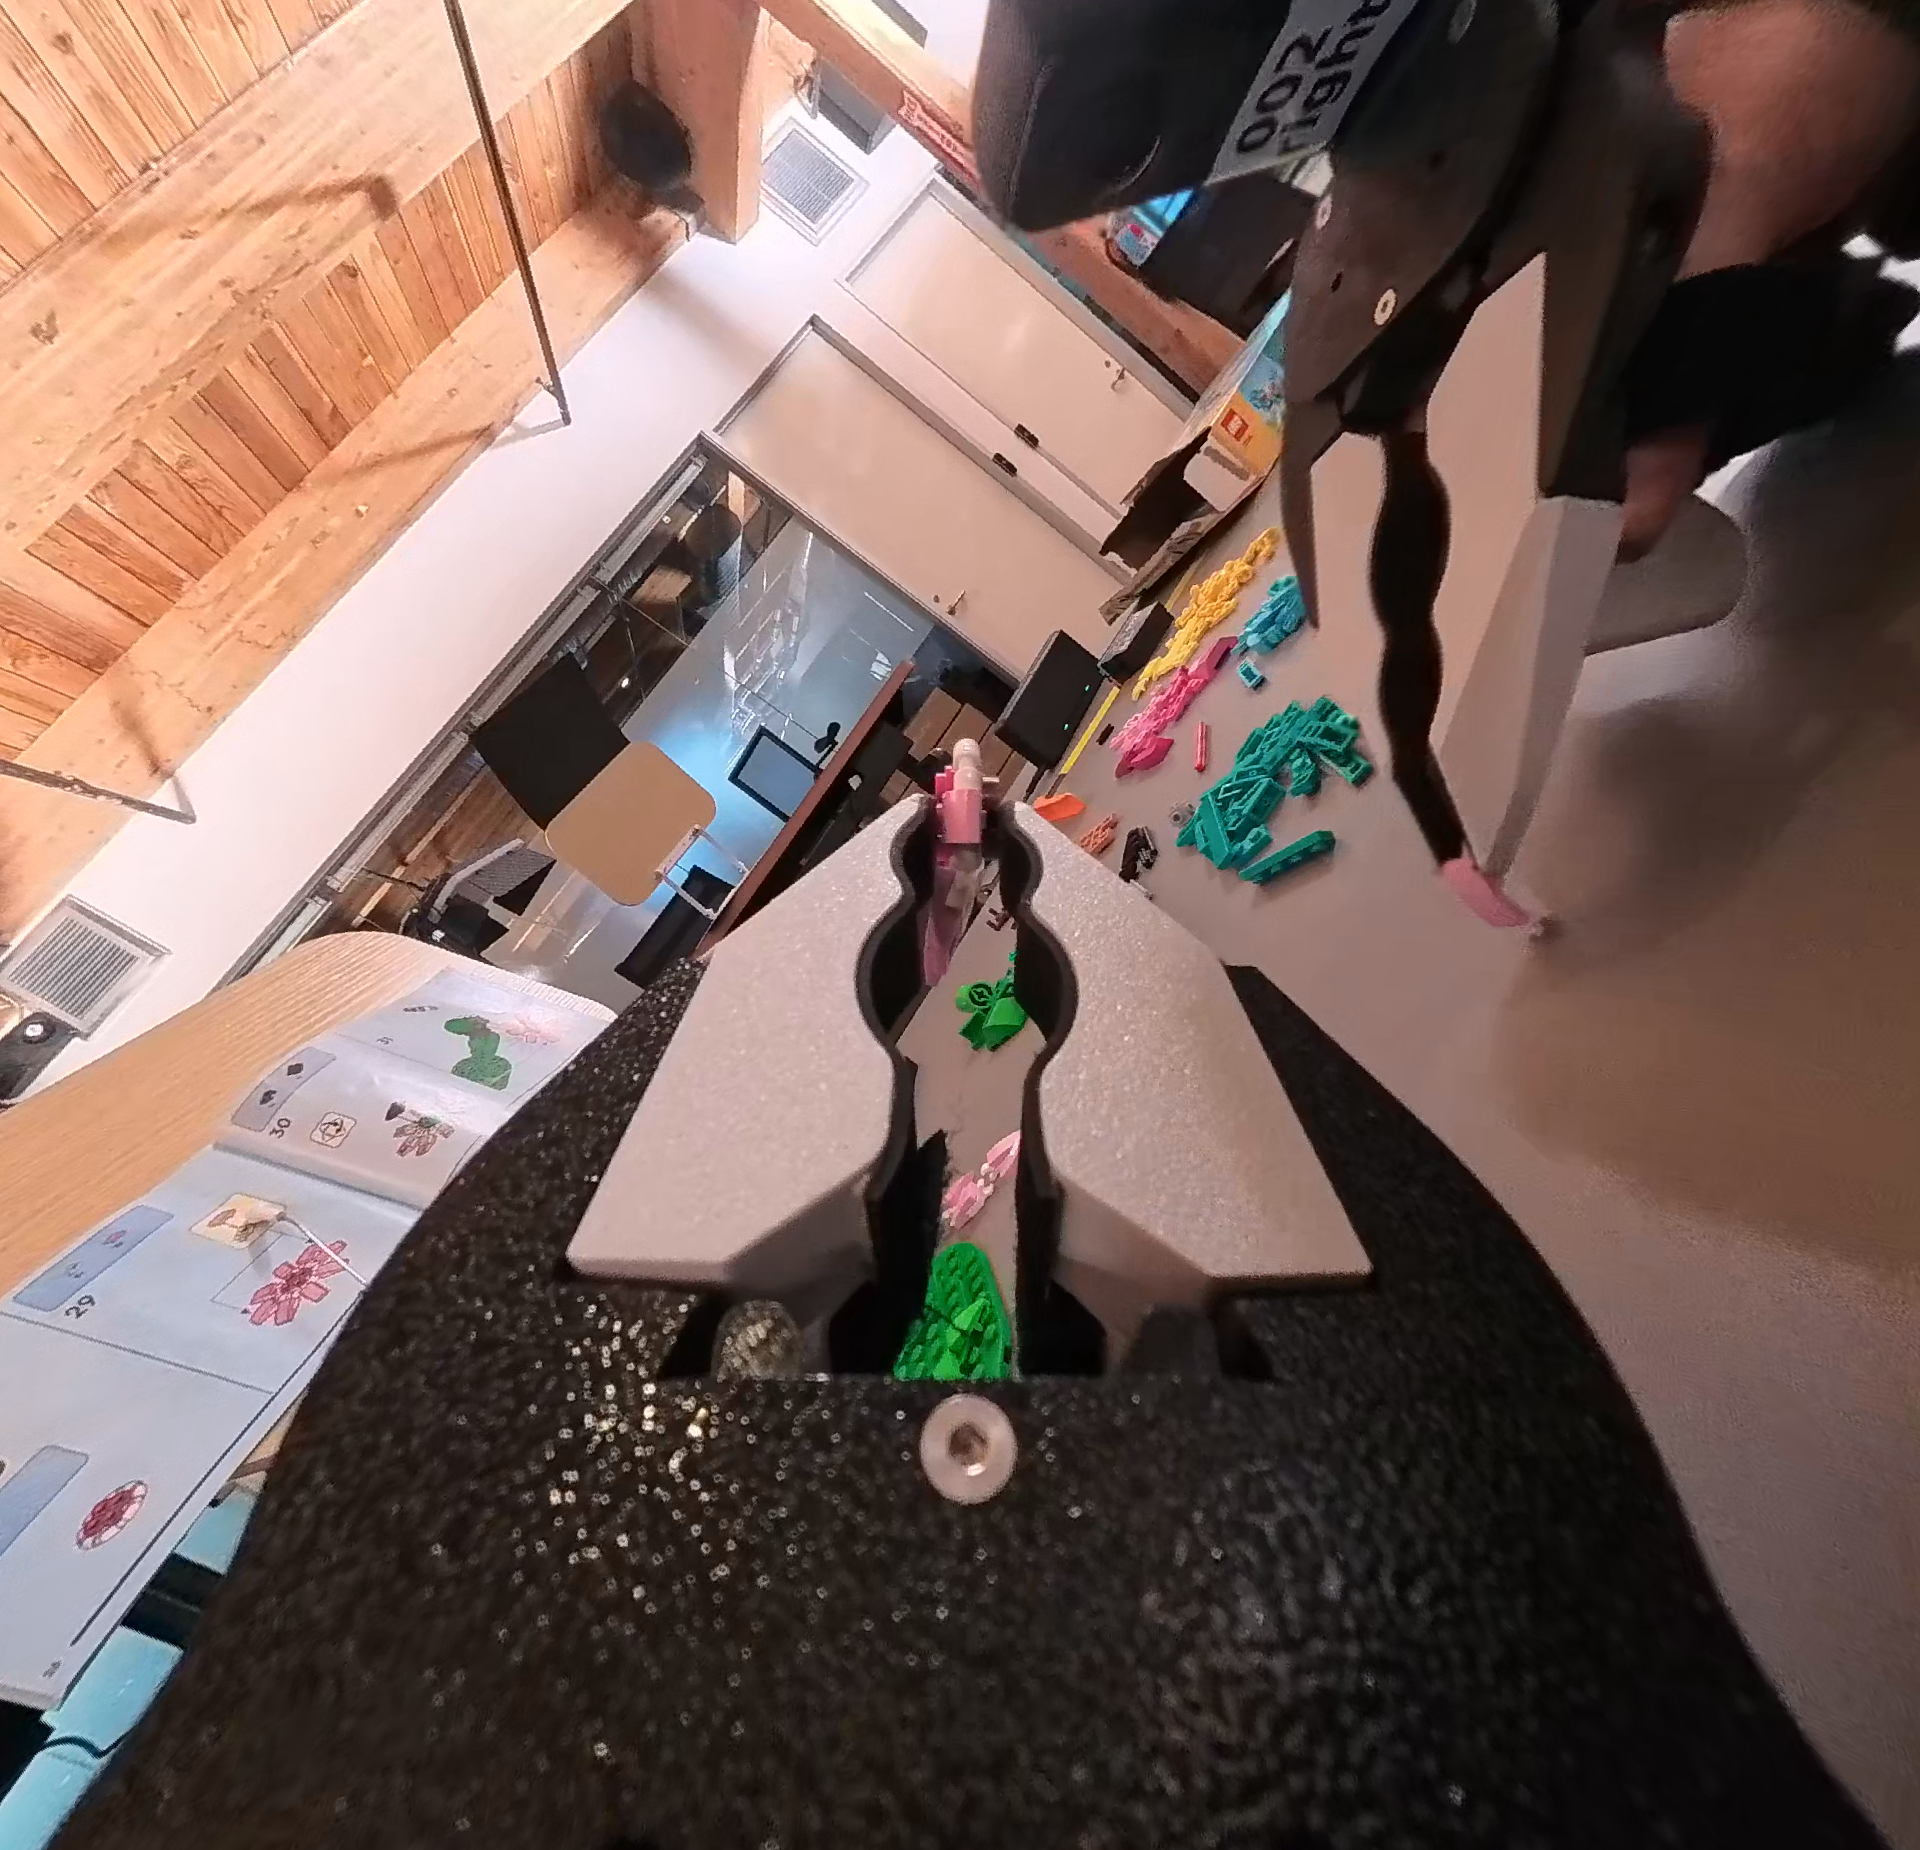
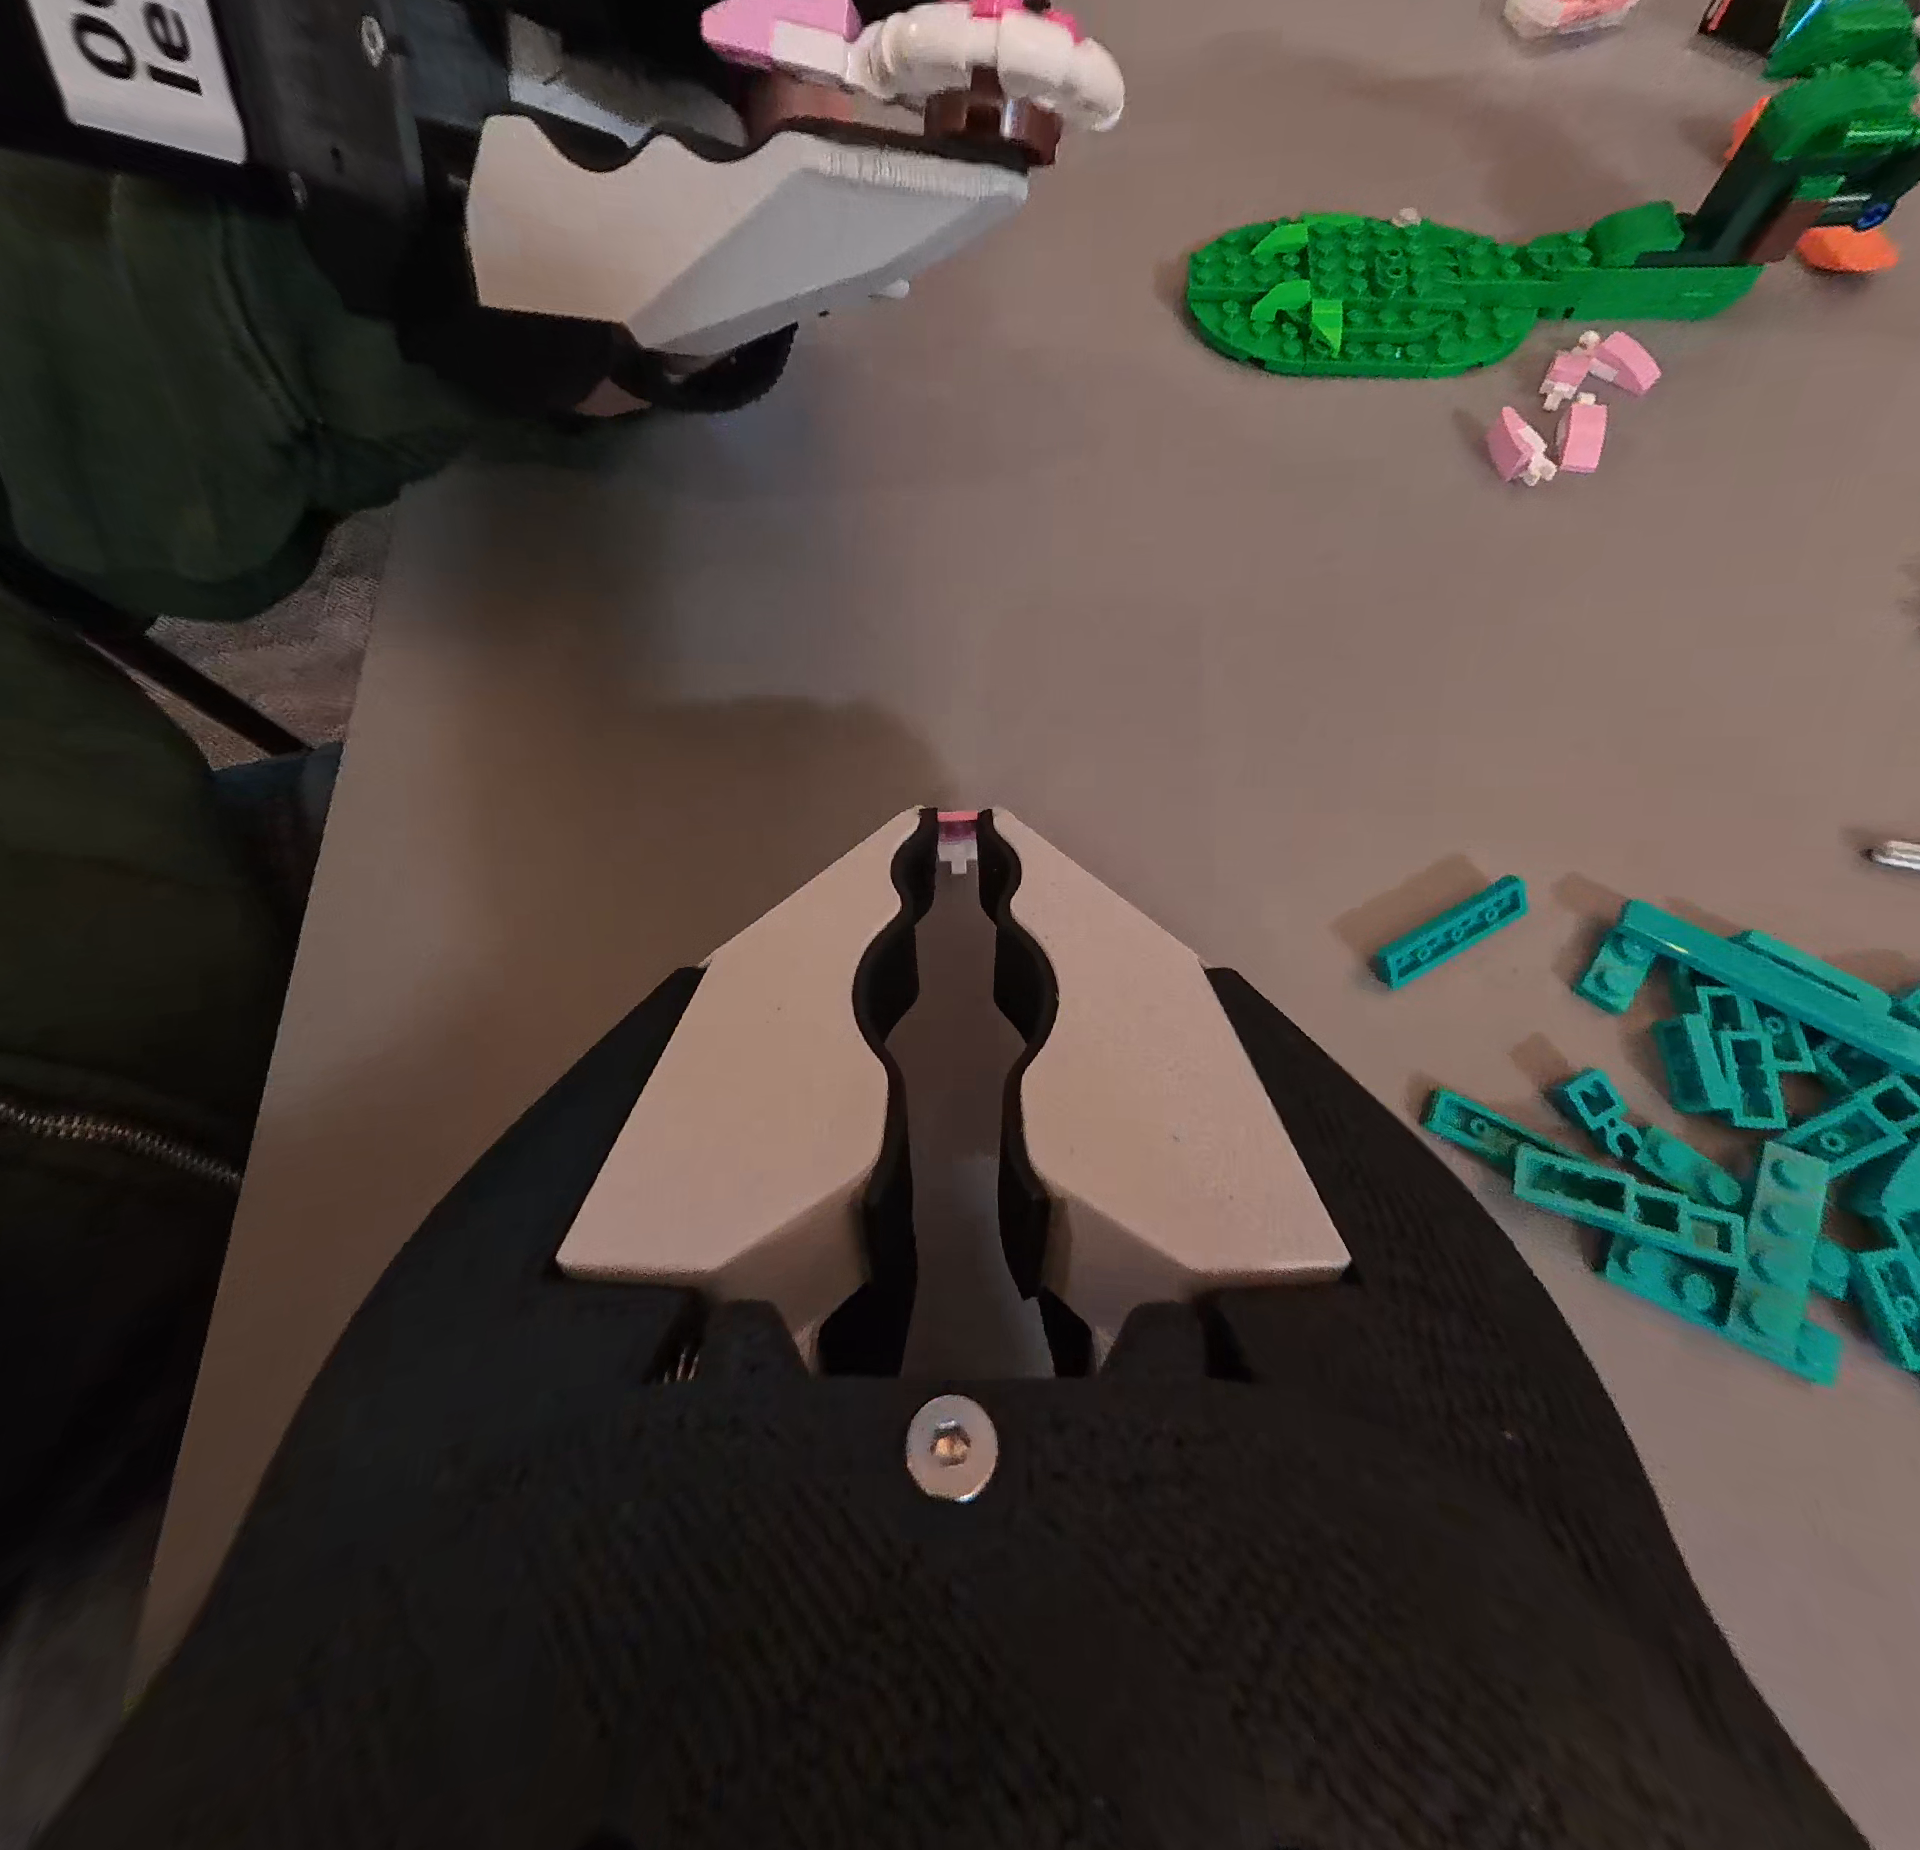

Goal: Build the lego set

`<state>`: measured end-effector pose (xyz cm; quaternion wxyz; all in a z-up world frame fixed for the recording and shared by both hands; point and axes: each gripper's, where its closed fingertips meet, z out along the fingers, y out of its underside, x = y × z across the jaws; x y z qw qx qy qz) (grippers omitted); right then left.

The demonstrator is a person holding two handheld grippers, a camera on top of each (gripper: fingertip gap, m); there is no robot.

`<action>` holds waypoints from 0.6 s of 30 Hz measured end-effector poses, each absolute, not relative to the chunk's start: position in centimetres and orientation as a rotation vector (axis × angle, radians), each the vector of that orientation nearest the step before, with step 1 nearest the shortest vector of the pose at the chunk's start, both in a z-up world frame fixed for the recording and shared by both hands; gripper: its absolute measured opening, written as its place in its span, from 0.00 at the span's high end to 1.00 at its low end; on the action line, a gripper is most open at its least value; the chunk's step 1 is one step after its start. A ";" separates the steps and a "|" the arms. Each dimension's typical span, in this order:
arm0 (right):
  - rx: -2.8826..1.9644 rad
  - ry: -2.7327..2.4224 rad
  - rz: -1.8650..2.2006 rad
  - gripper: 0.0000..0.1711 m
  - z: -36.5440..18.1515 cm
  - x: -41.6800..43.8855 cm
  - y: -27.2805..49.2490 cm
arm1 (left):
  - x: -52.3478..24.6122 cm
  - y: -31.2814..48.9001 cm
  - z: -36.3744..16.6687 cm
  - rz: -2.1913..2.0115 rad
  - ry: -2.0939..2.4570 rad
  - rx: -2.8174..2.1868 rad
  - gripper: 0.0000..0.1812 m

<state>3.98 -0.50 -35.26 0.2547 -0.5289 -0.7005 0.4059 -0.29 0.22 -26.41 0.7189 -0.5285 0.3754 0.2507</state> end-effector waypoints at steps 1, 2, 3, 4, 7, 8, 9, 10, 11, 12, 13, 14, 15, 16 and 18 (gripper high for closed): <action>-1.426 -1.906 1.094 0.96 -35.3 4.2 -0.4 | -0.3 0.2 -26.5 0.552 0.833 -1.171 0.96; -1.424 -1.904 1.085 0.96 -35.3 4.4 -0.3 | -0.2 0.3 -26.6 0.550 0.838 -1.174 0.96; -1.427 -1.903 1.084 0.96 -35.3 4.6 -0.3 | -0.2 0.3 -26.6 0.551 0.842 -1.173 0.96; -1.433 -1.902 1.086 0.96 -35.3 4.7 -0.3 | -0.1 0.3 -26.6 0.552 0.846 -1.172 0.96; -1.445 -1.915 1.075 0.96 -35.3 5.1 -0.1 | 0.0 0.3 -26.7 0.551 0.854 -1.172 0.96; -1.444 -1.928 1.060 0.96 -35.4 5.3 -0.1 | 0.0 0.3 -26.7 0.551 0.854 -1.172 0.96; -1.445 -1.944 1.042 0.96 -35.5 5.6 0.0 | 0.0 0.3 -26.7 0.550 0.855 -1.173 0.96; -1.449 -1.965 1.020 0.96 -35.7 5.9 0.1 | 0.0 0.3 -26.7 0.549 0.855 -1.172 0.96; -1.452 -1.987 0.995 0.96 -36.0 6.3 0.2 | 0.0 0.3 -26.7 0.549 0.857 -1.171 0.96; -1.454 -2.000 0.970 0.97 -36.3 6.5 0.3 | 0.1 0.3 -26.8 0.547 0.860 -1.172 0.96; -1.458 -2.012 0.955 0.97 -36.6 6.8 0.4 | 0.1 0.3 -26.8 0.547 0.862 -1.172 0.96; -1.462 -2.019 0.953 0.97 -36.7 7.0 0.4 | 0.1 0.3 -26.8 0.548 0.864 -1.171 0.96; -1.466 -2.022 0.949 0.97 -36.9 7.1 0.4 | 0.1 0.3 -26.8 0.547 0.865 -1.171 0.96; -1.466 -2.026 0.941 0.97 -37.0 7.2 0.4 | 0.2 0.3 -26.8 0.546 0.866 -1.172 0.96; -1.457 -2.023 0.936 0.97 -37.1 7.2 0.4 | 0.2 0.3 -26.8 0.546 0.866 -1.172 0.96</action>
